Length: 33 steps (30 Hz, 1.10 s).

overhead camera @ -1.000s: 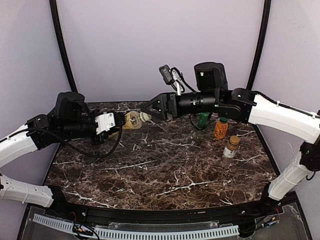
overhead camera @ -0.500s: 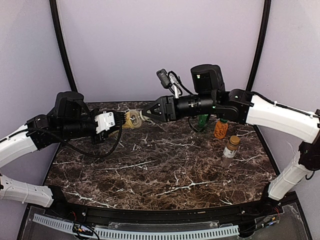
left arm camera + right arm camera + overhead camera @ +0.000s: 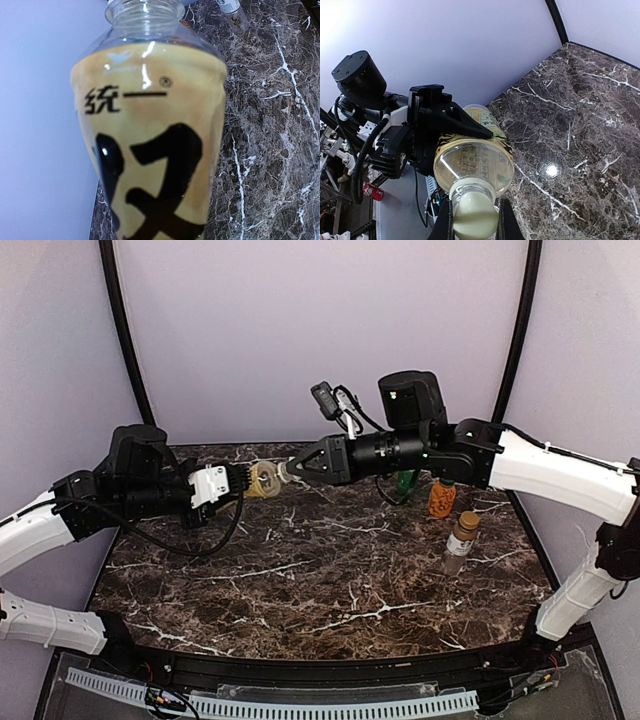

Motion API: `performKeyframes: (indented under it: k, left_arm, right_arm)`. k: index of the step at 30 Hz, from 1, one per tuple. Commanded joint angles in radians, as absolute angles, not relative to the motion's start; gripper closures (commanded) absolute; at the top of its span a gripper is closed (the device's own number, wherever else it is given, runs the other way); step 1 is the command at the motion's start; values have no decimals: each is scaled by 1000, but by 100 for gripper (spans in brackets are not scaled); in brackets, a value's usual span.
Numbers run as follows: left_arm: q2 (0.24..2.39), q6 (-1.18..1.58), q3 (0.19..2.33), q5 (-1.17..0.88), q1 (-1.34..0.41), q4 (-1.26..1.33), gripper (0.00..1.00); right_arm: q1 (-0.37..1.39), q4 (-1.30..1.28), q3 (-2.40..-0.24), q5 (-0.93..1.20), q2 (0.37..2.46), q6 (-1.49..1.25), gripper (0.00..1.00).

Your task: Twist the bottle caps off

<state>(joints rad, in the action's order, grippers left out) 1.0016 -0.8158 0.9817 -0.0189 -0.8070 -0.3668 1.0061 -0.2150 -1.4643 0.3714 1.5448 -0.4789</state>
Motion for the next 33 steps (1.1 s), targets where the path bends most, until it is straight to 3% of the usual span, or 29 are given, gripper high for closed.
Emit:
performKeyframes:
  k: [1, 15, 20, 25, 33]
  left_arm:
    - [982, -823, 968, -16, -810, -345, 89]
    - [953, -846, 920, -33, -810, -422, 90]
    - [909, -822, 877, -29, -787, -405, 89]
    - [860, -766, 847, -41, -731, -365, 89]
    - [732, -617, 789, -109, -603, -341, 88]
  right_arm:
    - [1013, -213, -1492, 405, 1561, -461, 100]
    - [1013, -315, -1470, 472, 1469, -15, 100]
    - [1011, -405, -1430, 173, 1425, 115, 100]
    - [1009, -536, -1505, -137, 1563, 26, 100]
    - [991, -671, -1549, -234, 1854, -212, 100]
